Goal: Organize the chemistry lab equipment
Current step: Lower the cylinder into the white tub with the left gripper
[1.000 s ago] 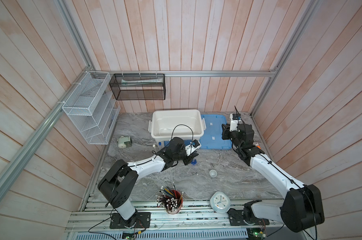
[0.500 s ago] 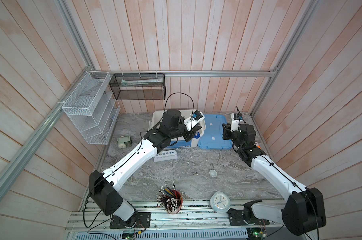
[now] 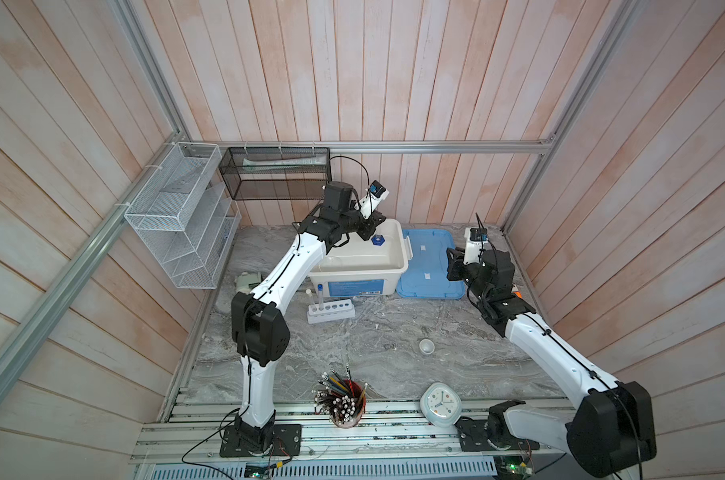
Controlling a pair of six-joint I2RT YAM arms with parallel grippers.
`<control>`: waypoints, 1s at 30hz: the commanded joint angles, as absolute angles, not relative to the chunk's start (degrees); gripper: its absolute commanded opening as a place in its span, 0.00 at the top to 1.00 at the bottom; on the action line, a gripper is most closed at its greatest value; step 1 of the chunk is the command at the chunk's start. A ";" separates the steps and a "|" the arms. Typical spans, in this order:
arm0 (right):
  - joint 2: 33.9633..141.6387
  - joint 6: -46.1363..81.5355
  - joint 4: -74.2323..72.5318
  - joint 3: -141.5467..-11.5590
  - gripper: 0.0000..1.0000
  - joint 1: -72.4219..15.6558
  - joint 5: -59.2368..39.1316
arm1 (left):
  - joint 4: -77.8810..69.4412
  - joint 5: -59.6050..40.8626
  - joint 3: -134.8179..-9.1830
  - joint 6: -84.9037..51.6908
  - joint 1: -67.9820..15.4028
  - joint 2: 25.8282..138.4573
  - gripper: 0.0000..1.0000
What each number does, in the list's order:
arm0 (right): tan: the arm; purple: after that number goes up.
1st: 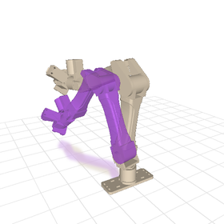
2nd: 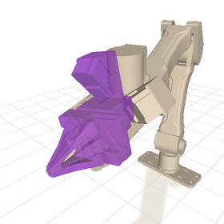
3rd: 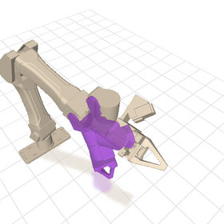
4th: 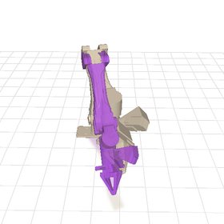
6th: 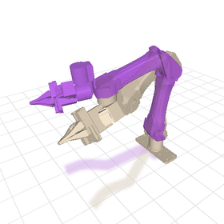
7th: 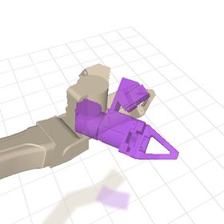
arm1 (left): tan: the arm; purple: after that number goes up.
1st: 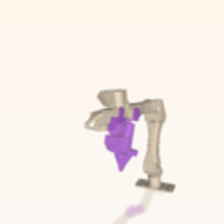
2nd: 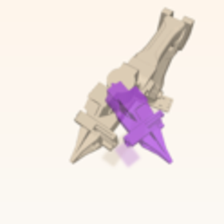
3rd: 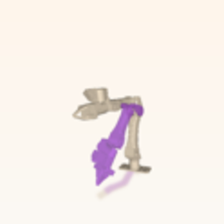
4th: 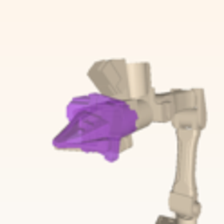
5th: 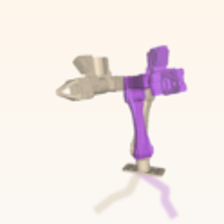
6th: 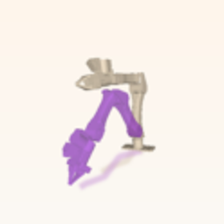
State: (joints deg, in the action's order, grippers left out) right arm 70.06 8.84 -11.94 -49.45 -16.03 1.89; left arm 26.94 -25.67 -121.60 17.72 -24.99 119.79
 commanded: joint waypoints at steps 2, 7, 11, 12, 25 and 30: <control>69.26 9.58 -11.25 -49.22 0.73 -15.82 1.28 | 28.22 -28.24 -127.77 16.78 -23.91 125.46 0.95; 69.95 9.93 -11.07 -49.26 0.73 -15.78 0.78 | 28.21 -28.60 -133.04 16.72 -23.81 131.93 0.95; 70.62 9.93 -11.05 -49.39 0.73 -15.88 0.63 | 26.27 -30.04 -133.30 15.42 -23.91 134.62 0.95; 70.81 9.93 -11.07 -49.39 0.73 -15.76 0.62 | 24.92 -30.06 -132.44 14.98 -24.06 134.89 0.95; 72.69 11.51 -12.74 -48.61 0.73 -15.75 -0.13 | 15.27 -27.62 -128.74 12.22 -25.51 139.98 0.95; 72.99 11.34 -12.98 -48.34 0.73 -15.83 -0.19 | 14.98 -26.74 -130.04 12.13 -25.88 142.36 0.95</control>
State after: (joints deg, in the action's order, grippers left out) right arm 72.34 10.90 -12.05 -49.17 -16.03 0.32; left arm 16.91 -27.53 -128.86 12.60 -25.56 140.51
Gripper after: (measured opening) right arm 0.274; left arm 0.170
